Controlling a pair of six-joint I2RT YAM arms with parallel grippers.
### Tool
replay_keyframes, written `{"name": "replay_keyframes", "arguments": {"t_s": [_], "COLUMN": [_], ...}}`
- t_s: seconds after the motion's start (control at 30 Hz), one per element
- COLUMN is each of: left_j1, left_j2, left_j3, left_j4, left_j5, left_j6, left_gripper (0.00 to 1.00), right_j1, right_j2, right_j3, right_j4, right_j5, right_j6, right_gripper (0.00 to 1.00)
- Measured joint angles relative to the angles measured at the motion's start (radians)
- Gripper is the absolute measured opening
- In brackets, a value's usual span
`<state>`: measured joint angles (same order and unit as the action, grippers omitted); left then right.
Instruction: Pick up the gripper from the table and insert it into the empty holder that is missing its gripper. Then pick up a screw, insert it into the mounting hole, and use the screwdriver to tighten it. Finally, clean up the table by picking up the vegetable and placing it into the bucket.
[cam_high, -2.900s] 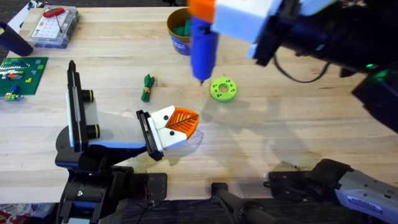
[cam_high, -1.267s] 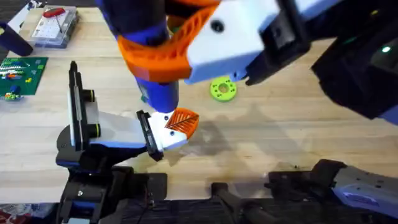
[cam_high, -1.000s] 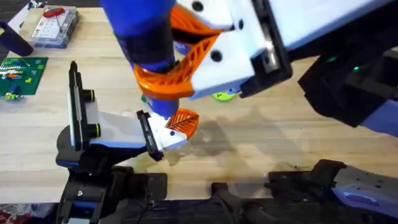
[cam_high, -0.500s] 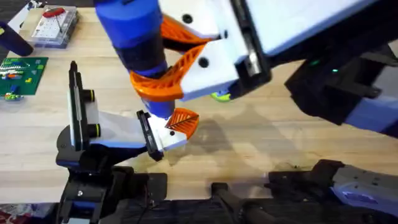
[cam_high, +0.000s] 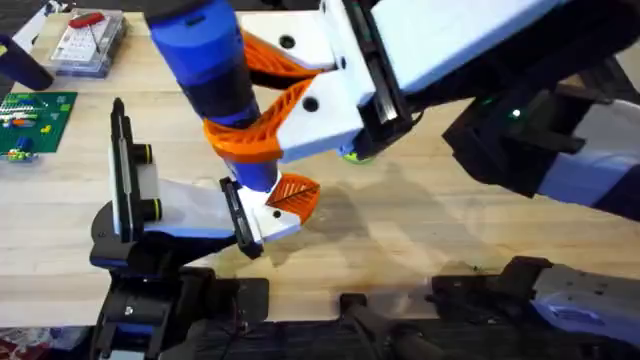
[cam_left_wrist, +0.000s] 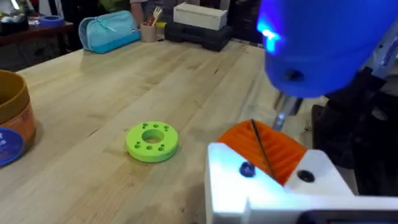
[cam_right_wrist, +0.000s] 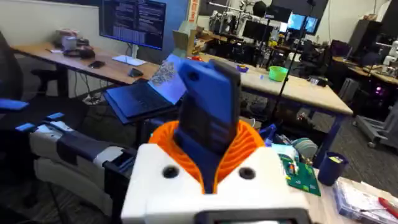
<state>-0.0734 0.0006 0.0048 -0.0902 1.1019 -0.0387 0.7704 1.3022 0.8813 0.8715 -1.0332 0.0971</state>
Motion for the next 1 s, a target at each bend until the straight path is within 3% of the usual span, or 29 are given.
{"name": "replay_keyframes", "arguments": {"t_s": [1.0], "left_j1": [0.000], "left_j2": [0.000], "left_j3": [0.000], "left_j4": [0.000], "left_j5": [0.000], "left_j6": [0.000], "left_gripper": [0.012], "right_j1": [0.012], "right_j2": [0.057], "right_j3": [-0.030], "right_j4": [0.008], "right_j5": [0.020], "right_j6": [-0.024], "right_gripper": [0.051]}}
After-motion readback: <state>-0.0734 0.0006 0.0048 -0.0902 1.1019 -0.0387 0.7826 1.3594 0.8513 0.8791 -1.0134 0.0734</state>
